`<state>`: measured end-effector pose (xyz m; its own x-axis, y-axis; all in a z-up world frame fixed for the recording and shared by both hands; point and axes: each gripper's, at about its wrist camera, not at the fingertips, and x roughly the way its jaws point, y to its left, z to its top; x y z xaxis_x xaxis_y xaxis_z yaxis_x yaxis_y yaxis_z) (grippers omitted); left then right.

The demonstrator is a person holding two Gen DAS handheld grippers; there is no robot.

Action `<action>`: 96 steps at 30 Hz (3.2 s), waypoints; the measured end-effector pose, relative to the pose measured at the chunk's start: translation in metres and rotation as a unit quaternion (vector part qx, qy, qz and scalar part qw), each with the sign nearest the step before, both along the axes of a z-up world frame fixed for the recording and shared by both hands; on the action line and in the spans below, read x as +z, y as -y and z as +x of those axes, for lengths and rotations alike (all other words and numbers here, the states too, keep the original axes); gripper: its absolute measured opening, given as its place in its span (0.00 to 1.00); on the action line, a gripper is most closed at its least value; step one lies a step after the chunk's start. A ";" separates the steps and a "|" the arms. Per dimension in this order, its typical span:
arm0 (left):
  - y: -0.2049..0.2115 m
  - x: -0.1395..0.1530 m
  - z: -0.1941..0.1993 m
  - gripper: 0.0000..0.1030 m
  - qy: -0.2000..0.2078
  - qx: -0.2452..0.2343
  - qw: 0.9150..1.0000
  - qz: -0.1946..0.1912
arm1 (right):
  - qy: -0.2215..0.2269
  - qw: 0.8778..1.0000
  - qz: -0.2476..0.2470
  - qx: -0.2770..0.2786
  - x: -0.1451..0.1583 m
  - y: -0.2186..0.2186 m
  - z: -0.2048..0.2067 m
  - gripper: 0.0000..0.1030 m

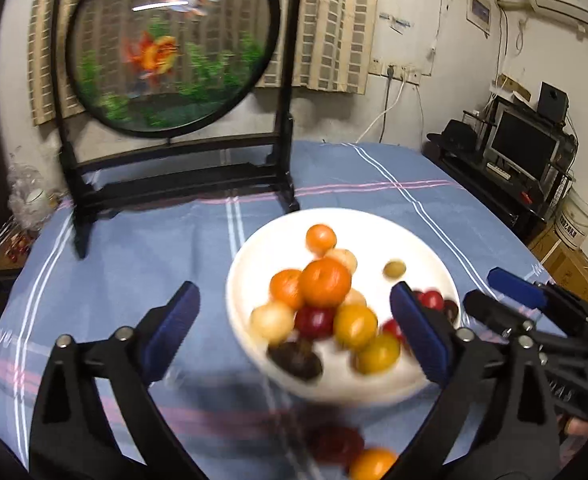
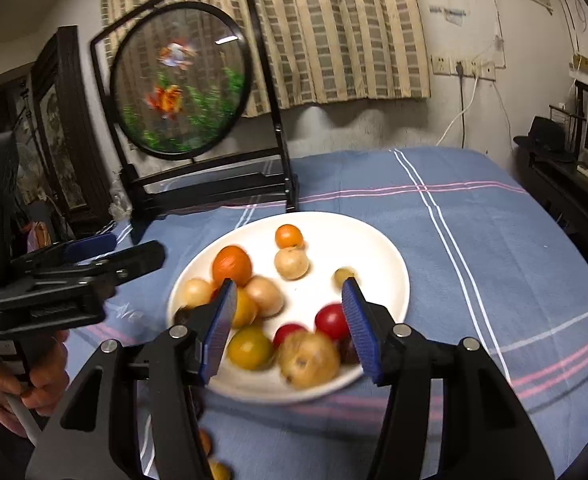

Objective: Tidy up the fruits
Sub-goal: 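Withdraw both open tools back toward the fruit pile, then grasp the small yellow fruit with the right tool while the left tool grasps a dark plum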

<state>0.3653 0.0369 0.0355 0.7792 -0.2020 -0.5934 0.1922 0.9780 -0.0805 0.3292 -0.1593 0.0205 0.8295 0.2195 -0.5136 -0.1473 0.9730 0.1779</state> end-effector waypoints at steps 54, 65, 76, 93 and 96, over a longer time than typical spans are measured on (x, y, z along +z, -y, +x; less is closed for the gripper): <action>-0.023 -0.059 -0.097 0.98 -0.061 -0.015 0.998 0.012 | -0.145 0.982 -0.002 0.118 -0.060 -0.031 -0.055 0.27; 0.033 -0.083 -0.118 0.67 -0.089 -0.159 0.980 0.080 | -0.143 0.986 0.008 0.080 -0.057 -0.013 -0.056 0.27; 0.037 -0.095 -0.113 0.43 -0.104 -0.168 0.977 0.077 | -0.143 0.987 0.004 0.074 -0.056 -0.013 -0.055 0.27; 0.040 -0.105 -0.113 0.32 -0.120 -0.174 0.974 0.078 | -0.138 0.988 0.001 0.073 -0.053 -0.012 -0.056 0.27; 0.041 -0.104 -0.113 0.32 -0.120 -0.176 0.974 0.081 | -0.139 0.988 0.002 0.073 -0.055 -0.011 -0.053 0.27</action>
<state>0.2523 -0.0039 -0.0689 0.5133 -0.3204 -0.7962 0.5133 0.8581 -0.0143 0.2759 -0.1487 -0.0346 0.6155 0.3293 -0.7160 -0.2310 0.9440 0.2356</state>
